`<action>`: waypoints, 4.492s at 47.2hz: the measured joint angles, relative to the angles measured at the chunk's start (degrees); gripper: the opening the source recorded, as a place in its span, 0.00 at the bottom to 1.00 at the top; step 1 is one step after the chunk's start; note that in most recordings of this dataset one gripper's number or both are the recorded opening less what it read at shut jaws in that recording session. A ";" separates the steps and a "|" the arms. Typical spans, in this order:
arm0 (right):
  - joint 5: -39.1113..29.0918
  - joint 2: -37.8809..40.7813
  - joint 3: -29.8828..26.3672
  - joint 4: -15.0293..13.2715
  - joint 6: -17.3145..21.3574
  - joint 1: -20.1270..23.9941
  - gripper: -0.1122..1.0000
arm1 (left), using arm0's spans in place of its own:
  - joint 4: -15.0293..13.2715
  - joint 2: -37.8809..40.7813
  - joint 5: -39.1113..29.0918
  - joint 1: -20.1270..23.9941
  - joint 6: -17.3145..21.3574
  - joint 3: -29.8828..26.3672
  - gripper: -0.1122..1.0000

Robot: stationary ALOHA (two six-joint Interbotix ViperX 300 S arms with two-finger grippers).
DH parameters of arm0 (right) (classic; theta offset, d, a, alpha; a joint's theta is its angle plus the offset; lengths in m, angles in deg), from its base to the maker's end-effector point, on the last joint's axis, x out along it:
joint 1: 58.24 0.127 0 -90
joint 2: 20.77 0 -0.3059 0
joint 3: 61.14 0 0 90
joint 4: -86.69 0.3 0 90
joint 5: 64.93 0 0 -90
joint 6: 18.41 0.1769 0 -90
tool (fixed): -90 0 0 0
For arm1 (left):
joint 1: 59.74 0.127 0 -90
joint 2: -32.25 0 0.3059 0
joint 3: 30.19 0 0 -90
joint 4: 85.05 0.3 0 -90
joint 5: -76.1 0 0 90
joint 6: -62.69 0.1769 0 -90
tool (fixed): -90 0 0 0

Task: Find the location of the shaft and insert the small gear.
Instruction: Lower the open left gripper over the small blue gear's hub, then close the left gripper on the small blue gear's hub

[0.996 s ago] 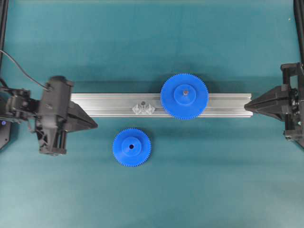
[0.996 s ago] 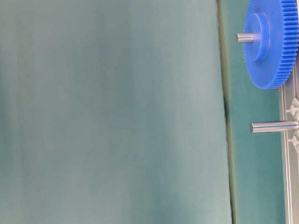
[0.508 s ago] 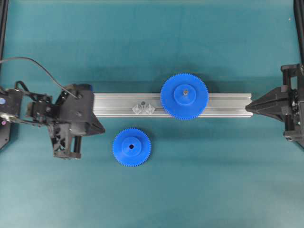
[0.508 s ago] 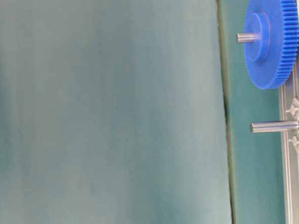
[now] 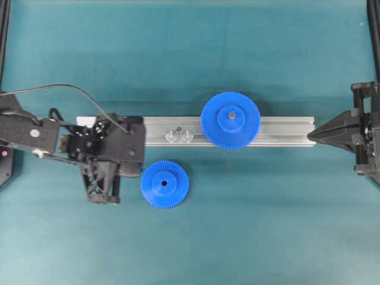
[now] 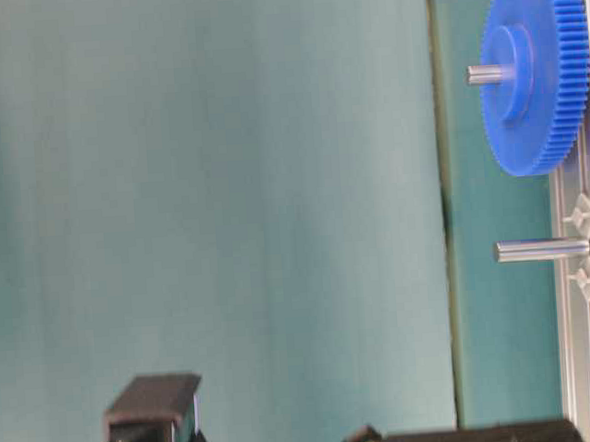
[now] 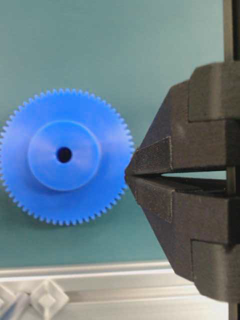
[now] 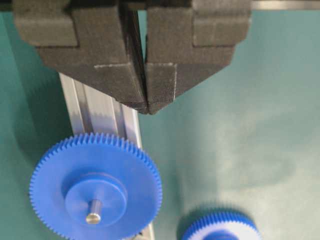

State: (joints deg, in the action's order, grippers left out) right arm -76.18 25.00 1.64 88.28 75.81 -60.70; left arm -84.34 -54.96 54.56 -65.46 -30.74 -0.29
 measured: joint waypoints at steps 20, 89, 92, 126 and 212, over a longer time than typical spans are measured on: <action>0.00 -0.09 0.26 0.00 0.09 -0.09 0.12 | 0.00 6.77 -4.48 -0.09 0.00 -5.54 0.10; -0.26 0.00 0.79 0.00 0.09 0.00 0.12 | 0.00 19.07 -18.90 -2.02 2.99 -21.36 0.10; -0.26 0.00 0.79 0.00 0.00 0.00 0.12 | 0.00 18.98 -19.16 -2.02 2.90 -21.45 0.10; -0.18 0.09 0.88 0.00 0.09 0.00 0.12 | 0.00 19.95 -18.37 -2.02 0.88 -21.80 0.95; -0.18 0.00 0.88 0.00 0.09 0.00 0.12 | 0.18 23.12 -18.46 -1.93 0.88 -21.71 0.68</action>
State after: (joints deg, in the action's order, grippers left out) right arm -76.36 25.00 2.52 88.28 75.89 -60.70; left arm -84.17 -31.85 36.11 -67.39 -29.86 -22.00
